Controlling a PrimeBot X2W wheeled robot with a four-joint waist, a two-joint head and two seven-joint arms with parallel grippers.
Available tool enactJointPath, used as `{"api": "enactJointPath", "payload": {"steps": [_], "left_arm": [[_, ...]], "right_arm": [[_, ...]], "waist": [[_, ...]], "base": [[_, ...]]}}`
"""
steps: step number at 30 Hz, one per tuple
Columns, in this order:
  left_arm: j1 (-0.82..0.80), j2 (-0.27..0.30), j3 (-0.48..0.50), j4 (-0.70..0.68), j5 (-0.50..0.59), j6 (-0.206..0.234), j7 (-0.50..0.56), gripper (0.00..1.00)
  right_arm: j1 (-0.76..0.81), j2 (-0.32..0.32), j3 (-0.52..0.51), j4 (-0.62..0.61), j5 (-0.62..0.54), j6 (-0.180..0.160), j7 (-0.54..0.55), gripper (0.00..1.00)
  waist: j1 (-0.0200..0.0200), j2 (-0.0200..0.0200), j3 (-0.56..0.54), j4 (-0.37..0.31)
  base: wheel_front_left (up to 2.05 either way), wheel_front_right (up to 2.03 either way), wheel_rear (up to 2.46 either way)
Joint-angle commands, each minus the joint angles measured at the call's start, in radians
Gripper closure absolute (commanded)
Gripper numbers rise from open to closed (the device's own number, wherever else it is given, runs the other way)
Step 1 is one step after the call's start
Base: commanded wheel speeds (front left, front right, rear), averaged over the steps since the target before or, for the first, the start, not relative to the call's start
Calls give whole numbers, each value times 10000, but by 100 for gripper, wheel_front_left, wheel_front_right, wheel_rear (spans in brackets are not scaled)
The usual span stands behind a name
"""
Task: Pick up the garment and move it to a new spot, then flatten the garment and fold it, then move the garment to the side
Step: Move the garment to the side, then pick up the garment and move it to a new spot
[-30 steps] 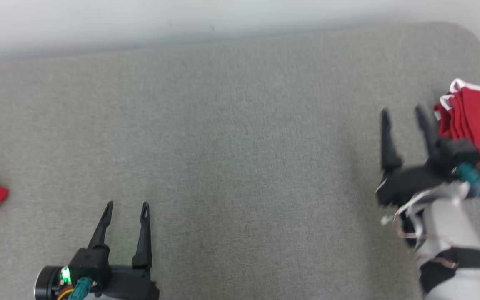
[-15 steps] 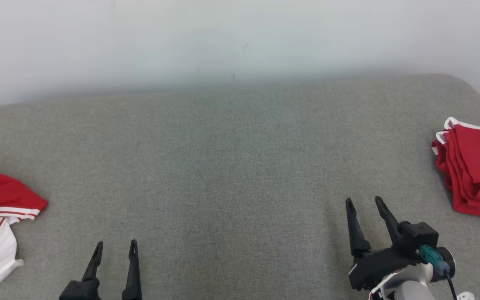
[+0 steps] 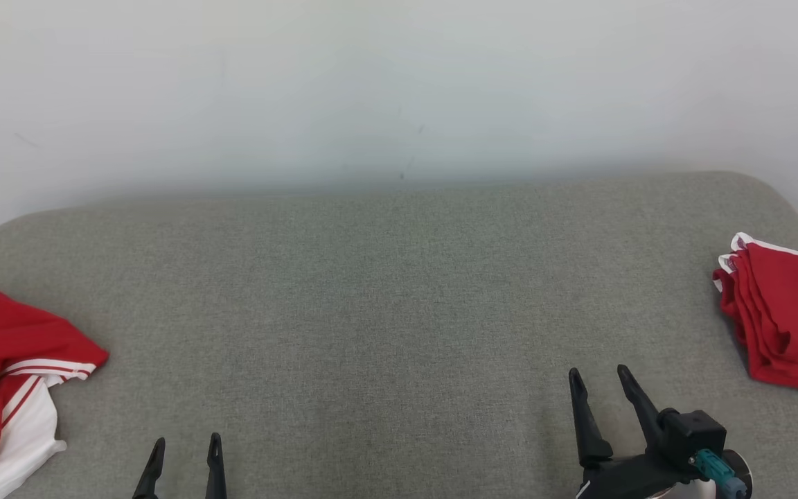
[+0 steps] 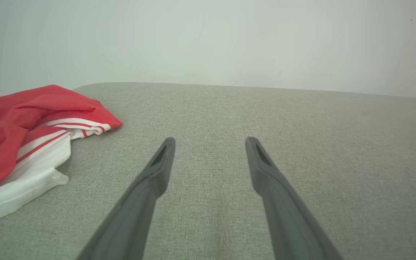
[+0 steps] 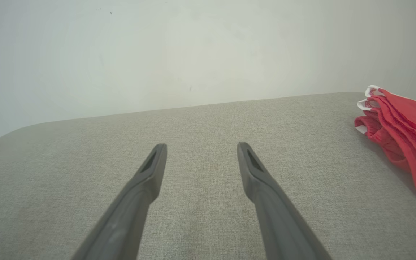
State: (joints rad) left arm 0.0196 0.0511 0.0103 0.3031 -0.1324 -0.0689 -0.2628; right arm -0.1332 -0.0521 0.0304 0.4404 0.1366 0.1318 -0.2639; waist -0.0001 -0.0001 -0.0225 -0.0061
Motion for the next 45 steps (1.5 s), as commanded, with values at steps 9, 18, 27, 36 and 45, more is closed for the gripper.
{"api": "enactJointPath", "payload": {"steps": [9,18,27,36,45], "left_arm": [[192,-12,171,-59,10,-39,-29,0],[209,-12,127,-116,-67,18,-29,0],[29,-11,-13,-66,-131,97,-29,0],[-9,-10,144,-92,-78,163,-29,0],[74,-13,261,-113,-35,136,-29,0]], "right_arm": [[330,17,-32,-168,201,-18,-5,0],[282,18,-31,-199,336,-18,-5,0],[236,18,-58,-202,144,-18,-5,0],[214,19,243,-229,200,-18,-5,0],[174,17,410,-245,86,-18,-3,0]], "waist": [[1,1,-95,124],[1,1,23,121],[1,1,161,399],[1,1,334,1351],[1,1,527,2947]], "base": [[0,0,0],[0,0,0],[0,0,0],[0,0,0],[0,0,0]]}}
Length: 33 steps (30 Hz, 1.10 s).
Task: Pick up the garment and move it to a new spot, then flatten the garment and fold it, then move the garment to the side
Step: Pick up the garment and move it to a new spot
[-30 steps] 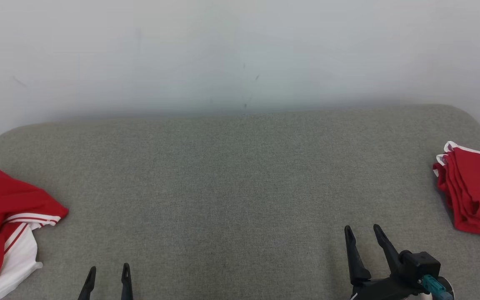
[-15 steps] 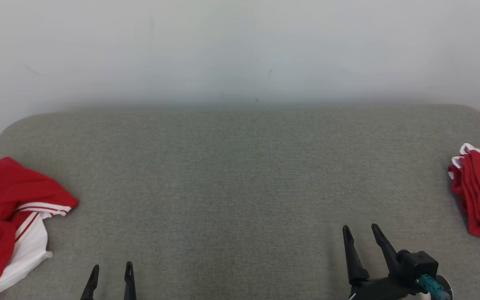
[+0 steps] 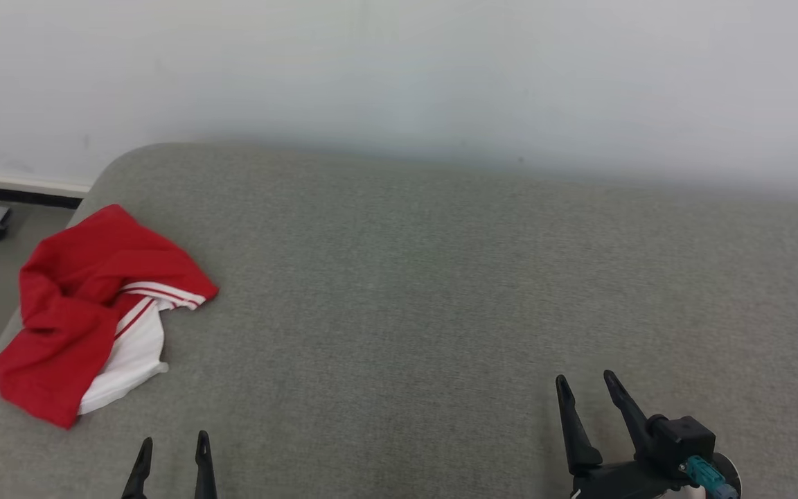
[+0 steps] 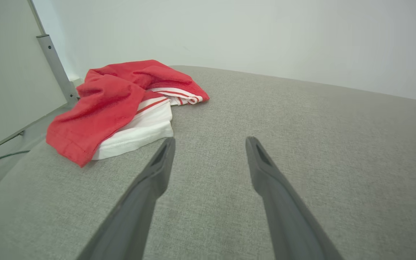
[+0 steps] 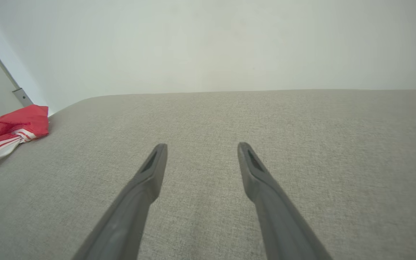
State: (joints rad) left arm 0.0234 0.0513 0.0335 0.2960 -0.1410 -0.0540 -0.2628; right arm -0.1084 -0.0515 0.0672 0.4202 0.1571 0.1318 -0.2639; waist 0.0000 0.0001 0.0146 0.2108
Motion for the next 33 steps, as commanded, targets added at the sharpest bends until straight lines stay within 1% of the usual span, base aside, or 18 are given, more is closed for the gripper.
{"api": "enactJointPath", "payload": {"steps": [1,6,10,16,20,23,29,33], "left_arm": [[19,-16,7,-44,42,-11,-28,0],[53,-15,95,-24,24,-16,-29,0],[157,-16,215,-30,-63,27,-29,0],[216,-16,230,25,-200,77,-29,0],[225,-15,189,-12,-287,94,-29,0],[267,-16,184,-107,-383,191,-29,0],[76,-15,89,-140,-791,410,-29,0],[-181,-13,34,-70,-954,423,-29,0]], "right_arm": [[-63,12,19,-34,-121,-18,-4,0],[-85,12,114,-20,-54,-18,-4,0],[-115,12,264,-49,-103,-18,-4,0],[-173,10,322,-7,-231,-18,-4,0],[-182,10,290,-5,-328,-18,-4,0],[-232,9,316,-31,-423,-18,-4,0],[-435,7,344,-41,-802,-18,-3,0],[-579,-2,353,-87,-1046,-18,-4,0]], "waist": [[0,-1,174,991],[0,-1,221,1927],[0,-1,258,2522],[0,-1,323,3057],[0,-1,386,3180],[0,-1,525,3157],[0,-1,920,2842],[0,-1,1137,2579]], "base": [[0,0,0],[0,0,0],[0,0,0],[0,0,0],[0,0,0],[0,0,0],[0,0,0],[0,0,0]]}}
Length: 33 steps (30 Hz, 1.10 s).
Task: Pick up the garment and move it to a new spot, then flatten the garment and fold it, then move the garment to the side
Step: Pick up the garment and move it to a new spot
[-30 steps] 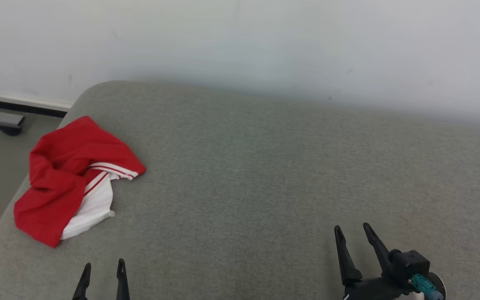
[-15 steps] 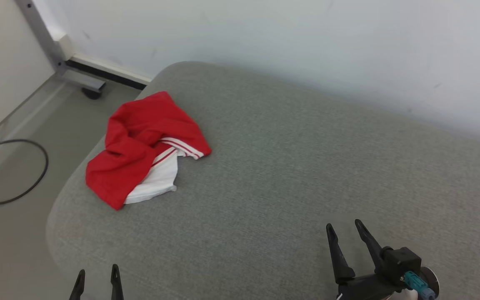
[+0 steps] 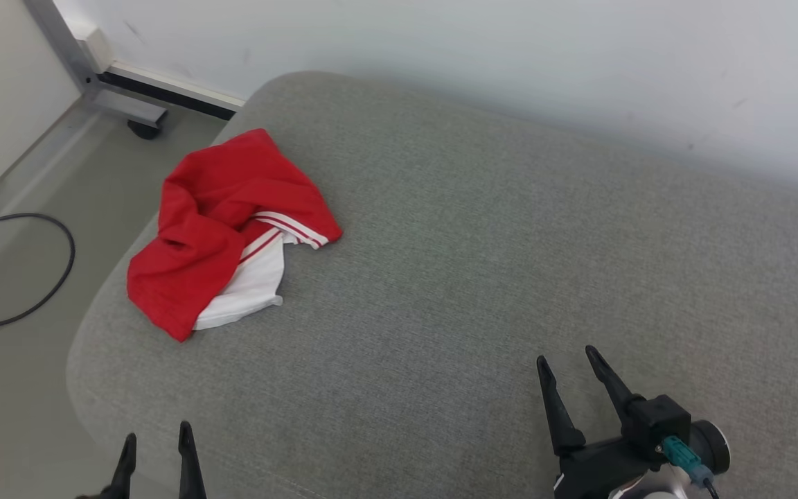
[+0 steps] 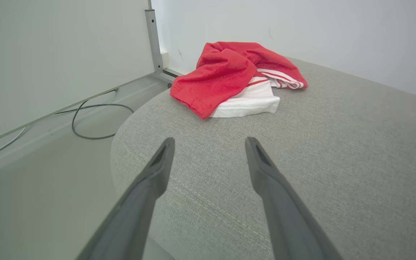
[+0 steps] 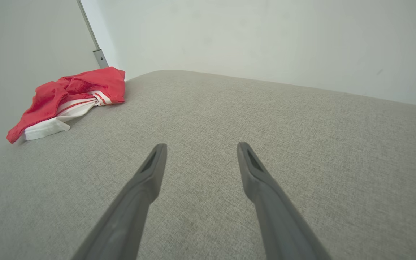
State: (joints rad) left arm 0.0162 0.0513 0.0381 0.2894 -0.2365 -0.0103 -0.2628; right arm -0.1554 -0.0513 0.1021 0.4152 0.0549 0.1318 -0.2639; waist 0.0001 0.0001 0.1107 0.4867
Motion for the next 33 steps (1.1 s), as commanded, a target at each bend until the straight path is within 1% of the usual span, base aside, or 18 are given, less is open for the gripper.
{"api": "enactJointPath", "payload": {"steps": [1,5,7,10,12,14,16,21,26,28,33], "left_arm": [[-217,-13,60,58,-16,-58,-29,0],[-1041,8,480,507,228,-456,-29,0],[-1591,155,673,906,350,-660,-29,0],[-2575,564,828,1683,462,-935,-28,0],[-3119,765,927,2478,314,-1020,-28,0],[-3896,1222,913,3248,319,-1108,-31,0],[-4436,1352,802,3888,370,-1122,-28,0],[-5671,2099,744,5498,79,-1192,119,0],[-6366,2543,677,6595,13,-1160,397,0],[-6497,2608,760,6765,-58,-1085,449,0],[-7050,2785,983,7648,-264,-513,951,0]], "right_arm": [[-140,-30,-1,-53,-55,-18,-4,0],[-315,-239,57,-171,-135,-18,-4,0],[-423,-340,137,-236,-123,-18,-4,0],[-581,-501,318,-351,-54,-18,-3,0],[-699,-592,473,-438,-18,-18,-4,0],[-857,-731,606,-583,47,-18,-4,0],[-914,-787,740,-715,67,-18,-3,0],[-1167,-1052,934,-991,112,-18,-4,0],[-1339,-1255,1002,-1100,161,-18,-4,0],[-1380,-1287,1020,-1127,171,-18,-4,0],[-1479,-1479,946,-1197,218,-18,-4,0]], "waist": [[-1,-1,247,-259],[-1,-1,604,-566],[-1,-1,812,-745],[-1,-1,1120,-1062],[-1,-1,1298,-1321],[-1,-1,1530,-1580],[-1,-1,1676,-1826],[-1,-1,2054,-2369],[-1,-1,2368,-2873],[-1,-1,2431,-2955],[-1,-1,2734,-3227]], "base": [[0,0,0],[0,0,0],[0,0,0],[0,0,0],[0,0,0],[0,0,0],[0,0,0],[0,0,0],[0,0,0],[0,0,0],[0,0,0]]}}
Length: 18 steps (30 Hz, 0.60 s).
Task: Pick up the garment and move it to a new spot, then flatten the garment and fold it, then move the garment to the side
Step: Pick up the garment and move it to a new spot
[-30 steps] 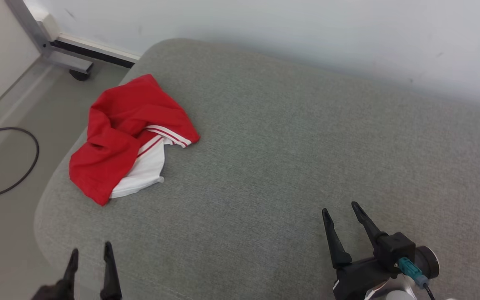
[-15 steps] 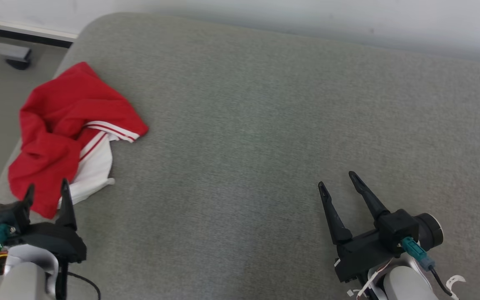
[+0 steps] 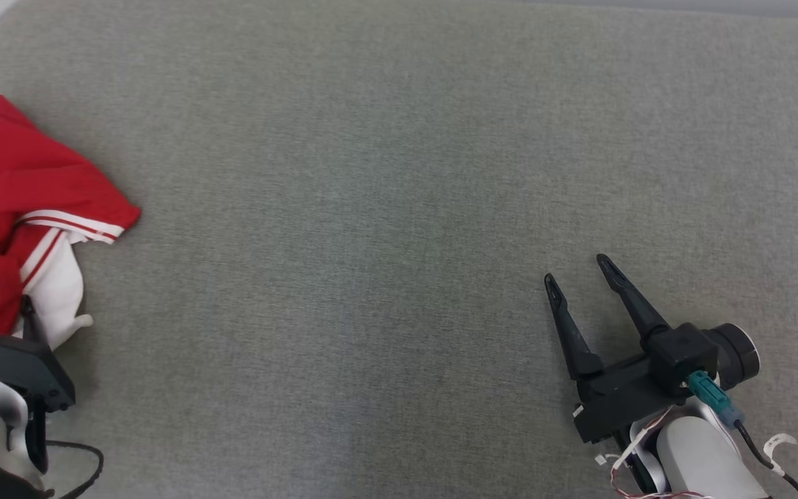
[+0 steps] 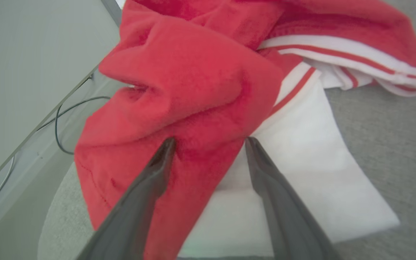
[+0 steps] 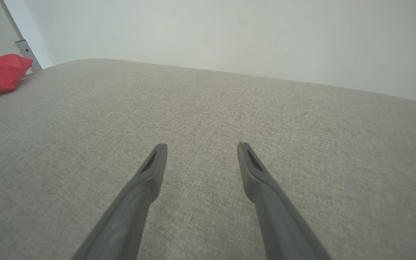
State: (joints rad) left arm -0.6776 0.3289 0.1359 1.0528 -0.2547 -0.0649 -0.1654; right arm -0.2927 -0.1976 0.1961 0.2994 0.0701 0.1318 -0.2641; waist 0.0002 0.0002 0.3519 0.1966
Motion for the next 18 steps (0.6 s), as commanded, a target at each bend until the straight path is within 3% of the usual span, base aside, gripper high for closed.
{"api": "enactJointPath", "payload": {"steps": [1,4,5,6,13,18], "left_arm": [[-194,71,14,132,-72,137,-30,0],[-350,165,-5,469,34,545,-321,0],[-367,162,2,517,27,643,-440,37],[-376,163,7,550,32,720,-535,100],[-490,344,-189,324,201,609,-933,100],[-774,101,-672,-412,566,300,-1004,100]], "right_arm": [[-115,-64,4,4,71,-18,-1,0],[-135,-124,-10,122,111,-18,-1,0],[-119,-113,-32,153,122,-18,-1,0],[-105,-100,-63,175,113,-19,-1,0],[30,252,-46,285,155,-19,-2,0],[308,552,-139,489,170,-19,-2,0]], "waist": [[-2,-2,368,-380],[-2,-2,404,-511],[-2,-2,367,-535],[-2,-2,332,-548],[-2,-2,-174,-605],[-2,-2,-788,-494]], "base": [[0,0,0],[0,0,0],[0,0,0],[0,0,0],[0,0,0],[0,0,0]]}}
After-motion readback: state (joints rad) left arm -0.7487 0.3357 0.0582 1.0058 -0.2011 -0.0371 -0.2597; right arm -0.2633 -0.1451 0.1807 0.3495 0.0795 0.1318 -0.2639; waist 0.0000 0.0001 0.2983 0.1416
